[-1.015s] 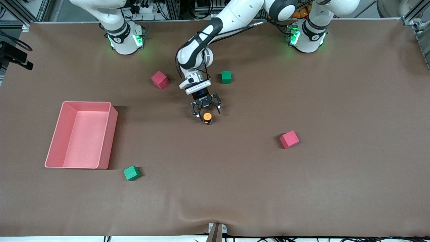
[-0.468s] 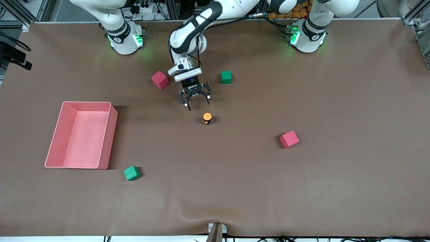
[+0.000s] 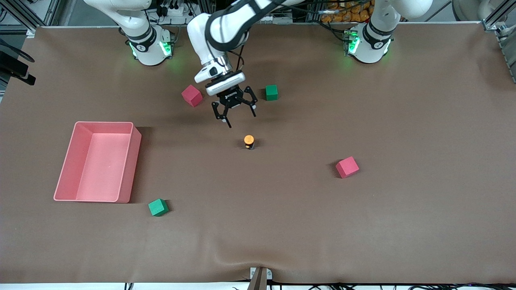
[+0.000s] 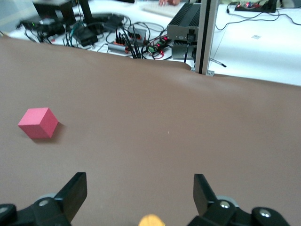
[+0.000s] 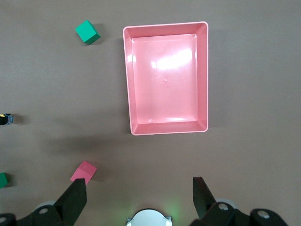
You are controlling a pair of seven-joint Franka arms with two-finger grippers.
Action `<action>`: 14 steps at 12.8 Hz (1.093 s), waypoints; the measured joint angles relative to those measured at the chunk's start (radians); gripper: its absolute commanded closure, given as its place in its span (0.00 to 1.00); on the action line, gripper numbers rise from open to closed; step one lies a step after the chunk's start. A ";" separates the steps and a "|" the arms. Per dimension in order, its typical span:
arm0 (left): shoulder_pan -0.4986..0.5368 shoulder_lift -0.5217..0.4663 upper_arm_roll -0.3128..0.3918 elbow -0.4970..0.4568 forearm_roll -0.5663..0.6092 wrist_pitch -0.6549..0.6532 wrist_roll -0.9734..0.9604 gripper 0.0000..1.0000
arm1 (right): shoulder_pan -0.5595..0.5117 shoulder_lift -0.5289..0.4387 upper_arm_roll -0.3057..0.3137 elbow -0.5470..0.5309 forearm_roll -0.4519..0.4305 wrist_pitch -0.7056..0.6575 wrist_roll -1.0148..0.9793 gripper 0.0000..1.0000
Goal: Place and upright button with both arms
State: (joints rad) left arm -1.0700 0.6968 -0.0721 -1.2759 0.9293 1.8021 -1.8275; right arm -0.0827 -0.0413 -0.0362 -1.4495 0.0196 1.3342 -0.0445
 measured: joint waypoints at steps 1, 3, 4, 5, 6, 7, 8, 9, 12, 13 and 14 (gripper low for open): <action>0.042 -0.037 0.000 0.000 -0.052 0.021 0.057 0.00 | 0.000 0.000 0.001 0.000 0.000 0.001 0.000 0.00; 0.127 -0.105 0.000 0.000 -0.177 0.038 0.178 0.00 | 0.000 0.000 0.003 0.000 0.000 -0.003 0.000 0.00; 0.167 -0.137 0.000 0.000 -0.228 0.042 0.253 0.00 | 0.000 0.000 0.003 0.000 0.000 -0.010 0.000 0.00; 0.202 -0.169 0.000 0.000 -0.275 0.044 0.339 0.00 | 0.000 0.001 0.003 -0.001 0.000 -0.013 0.000 0.00; 0.233 -0.198 0.000 -0.001 -0.321 0.044 0.420 0.00 | 0.000 0.001 0.003 -0.001 0.000 -0.013 0.000 0.00; 0.263 -0.226 0.000 -0.001 -0.362 0.043 0.498 0.00 | 0.000 0.002 0.003 -0.001 0.000 -0.013 0.000 0.00; 0.294 -0.251 0.000 -0.002 -0.402 0.042 0.580 0.00 | 0.000 0.003 0.004 -0.001 0.000 -0.008 0.000 0.00; 0.327 -0.273 0.000 -0.004 -0.440 0.042 0.667 0.00 | 0.000 0.005 0.004 -0.003 0.000 0.008 0.000 0.00; 0.419 -0.320 0.000 -0.009 -0.517 0.020 0.939 0.00 | -0.002 0.009 0.001 -0.035 0.000 0.092 0.000 0.00; 0.449 -0.332 0.000 -0.009 -0.546 0.006 1.023 0.00 | -0.005 0.011 0.000 -0.048 0.000 0.104 0.000 0.00; 0.480 -0.344 0.000 -0.009 -0.574 -0.013 1.090 0.00 | -0.010 0.012 -0.001 -0.057 0.000 0.114 0.000 0.00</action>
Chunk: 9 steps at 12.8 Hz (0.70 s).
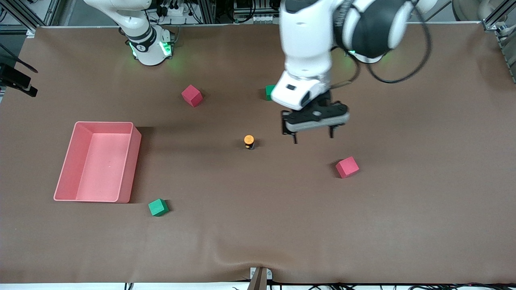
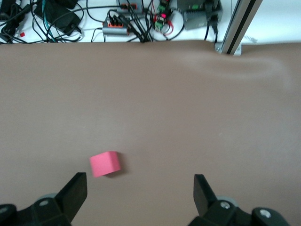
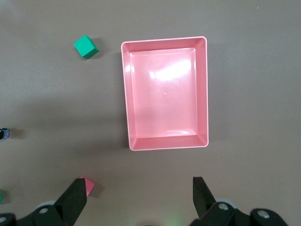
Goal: Place and upright button with both arms
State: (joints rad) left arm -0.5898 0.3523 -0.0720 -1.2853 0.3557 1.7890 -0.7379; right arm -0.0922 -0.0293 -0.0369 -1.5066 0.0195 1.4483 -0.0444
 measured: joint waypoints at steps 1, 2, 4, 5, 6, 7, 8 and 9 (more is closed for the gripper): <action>0.029 -0.013 0.000 0.000 -0.019 -0.025 0.055 0.00 | -0.002 0.001 0.000 -0.005 0.000 0.020 0.000 0.00; 0.056 -0.028 0.000 0.000 -0.030 -0.058 0.108 0.00 | -0.003 0.001 0.000 -0.007 0.000 0.045 0.000 0.00; 0.114 -0.062 0.001 0.000 -0.070 -0.127 0.193 0.00 | -0.002 0.001 0.006 -0.007 0.000 0.070 0.000 0.00; 0.160 -0.083 0.001 0.000 -0.123 -0.149 0.241 0.00 | -0.002 0.001 0.009 -0.007 0.000 0.069 0.000 0.00; 0.217 -0.104 0.002 0.000 -0.174 -0.166 0.300 0.00 | -0.002 0.001 0.011 -0.007 0.000 0.069 0.000 0.00; 0.279 -0.120 0.001 -0.001 -0.212 -0.185 0.357 0.00 | -0.002 0.001 0.011 -0.007 0.000 0.069 0.000 0.00; 0.336 -0.133 0.002 -0.001 -0.235 -0.200 0.398 0.00 | -0.002 0.002 0.011 -0.007 0.000 0.069 0.000 0.00; 0.378 -0.140 0.004 -0.003 -0.244 -0.215 0.421 0.00 | -0.002 0.002 0.012 -0.007 0.000 0.069 0.000 0.00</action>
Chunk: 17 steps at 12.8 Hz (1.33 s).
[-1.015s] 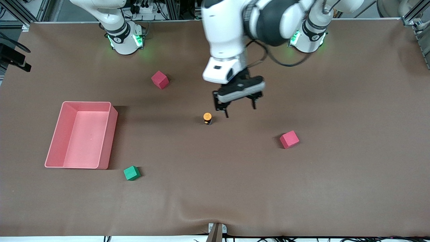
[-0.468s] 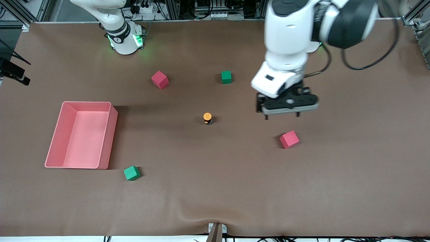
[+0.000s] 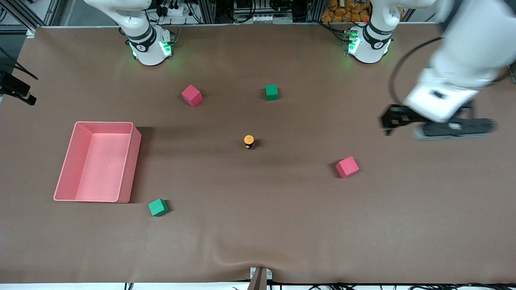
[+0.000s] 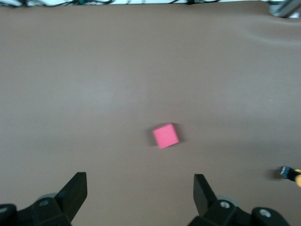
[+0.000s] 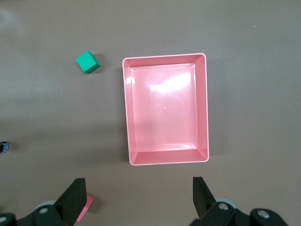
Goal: Place and upright button with both arms
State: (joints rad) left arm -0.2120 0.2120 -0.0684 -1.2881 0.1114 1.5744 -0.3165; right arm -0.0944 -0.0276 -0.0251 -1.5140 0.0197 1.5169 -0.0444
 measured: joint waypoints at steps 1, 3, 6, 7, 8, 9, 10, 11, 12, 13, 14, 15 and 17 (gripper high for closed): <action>0.029 -0.003 0.001 -0.002 -0.002 -0.015 0.012 0.00 | 0.001 0.000 0.001 0.000 0.000 -0.001 0.000 0.00; 0.075 -0.004 0.001 -0.006 -0.002 -0.033 0.062 0.00 | 0.004 0.001 0.004 0.000 0.000 -0.004 0.000 0.00; 0.154 -0.004 0.001 -0.010 -0.050 -0.040 0.135 0.00 | 0.006 0.001 0.005 0.000 0.000 -0.024 0.000 0.00; 0.197 -0.007 -0.001 -0.016 -0.104 -0.046 0.156 0.00 | 0.007 0.001 0.006 0.000 0.000 -0.029 0.000 0.00; 0.252 -0.018 -0.010 -0.035 -0.152 -0.047 0.175 0.00 | 0.008 0.001 0.006 0.000 0.000 -0.030 0.000 0.00; 0.305 -0.038 -0.024 -0.063 -0.181 -0.047 0.194 0.00 | 0.008 0.001 0.006 0.000 0.000 -0.030 0.001 0.00; 0.337 -0.070 -0.034 -0.099 -0.194 -0.049 0.205 0.00 | 0.008 0.001 0.006 0.000 0.000 -0.030 0.002 0.00; 0.343 -0.116 -0.038 -0.146 -0.198 -0.053 0.207 0.00 | 0.008 0.001 0.006 0.000 0.000 -0.030 0.003 0.00; 0.333 -0.172 -0.040 -0.201 -0.200 -0.056 0.205 0.00 | 0.008 0.001 0.006 0.000 0.000 -0.030 0.004 0.00; 0.307 -0.234 -0.034 -0.258 -0.201 -0.057 0.197 0.00 | 0.008 0.001 0.006 0.000 0.000 -0.030 0.004 0.00; 0.270 -0.290 -0.015 -0.304 -0.201 -0.057 0.190 0.00 | 0.008 0.001 0.006 0.000 0.000 -0.029 0.010 0.00; 0.231 -0.334 0.010 -0.337 -0.201 -0.057 0.186 0.00 | 0.008 0.001 0.006 0.000 0.000 -0.027 0.027 0.00; 0.180 -0.381 0.043 -0.367 -0.198 -0.057 0.184 0.00 | 0.010 0.001 0.006 0.000 0.000 -0.012 0.093 0.00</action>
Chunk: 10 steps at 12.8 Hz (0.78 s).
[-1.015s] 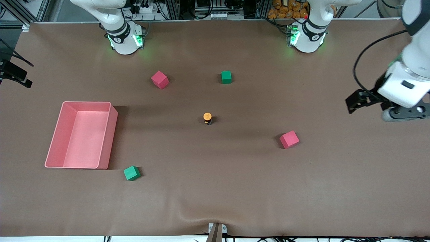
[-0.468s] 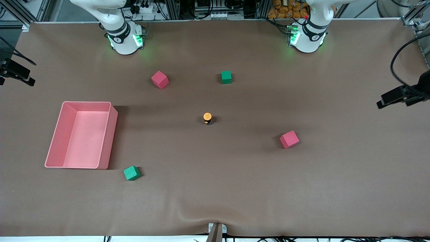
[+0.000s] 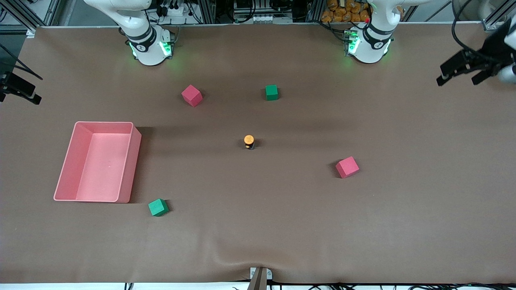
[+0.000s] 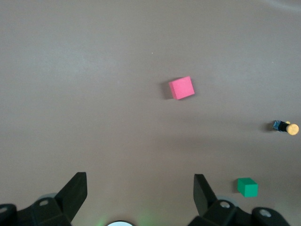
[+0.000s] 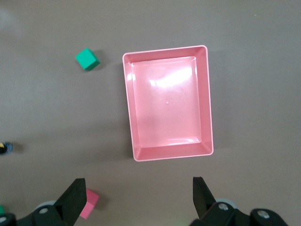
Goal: Place and upright button with both arms
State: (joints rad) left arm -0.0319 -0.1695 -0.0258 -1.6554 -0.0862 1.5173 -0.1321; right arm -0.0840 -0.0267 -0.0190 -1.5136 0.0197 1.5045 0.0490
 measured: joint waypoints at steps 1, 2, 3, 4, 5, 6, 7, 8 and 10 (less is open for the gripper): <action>-0.012 -0.006 0.010 -0.005 0.007 0.000 0.000 0.00 | 0.006 0.000 0.001 0.000 0.000 0.003 0.027 0.00; -0.018 -0.005 0.021 -0.006 0.013 0.002 0.000 0.00 | 0.012 0.000 0.002 0.000 0.000 0.002 0.041 0.00; -0.022 -0.003 0.029 -0.006 0.015 0.003 0.000 0.00 | 0.016 0.000 0.002 0.000 0.000 -0.003 0.044 0.00; -0.024 -0.002 0.033 -0.006 0.019 0.006 0.000 0.00 | 0.017 0.000 0.002 0.000 0.000 -0.010 0.044 0.00; -0.026 -0.002 0.033 -0.005 0.033 0.010 0.000 0.00 | 0.017 0.000 0.002 0.000 0.000 -0.012 0.044 0.00; -0.028 -0.002 0.033 -0.002 0.056 0.014 0.001 0.00 | 0.017 0.000 0.002 0.000 0.000 -0.013 0.044 0.00; -0.029 -0.002 0.033 0.001 0.078 0.017 0.004 0.00 | 0.017 0.000 0.002 0.000 0.000 -0.014 0.044 0.00; -0.029 -0.001 0.034 0.003 0.089 0.022 0.006 0.00 | 0.017 0.000 0.002 0.000 0.000 -0.014 0.044 0.00; -0.031 0.008 0.042 0.005 0.096 0.033 0.009 0.00 | 0.017 0.000 0.002 0.000 0.000 -0.015 0.044 0.00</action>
State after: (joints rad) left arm -0.0630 -0.1614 0.0165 -1.6505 0.0098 1.5501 -0.1235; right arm -0.0667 -0.0270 -0.0166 -1.5133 0.0198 1.4898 0.0934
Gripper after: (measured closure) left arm 0.000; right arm 0.000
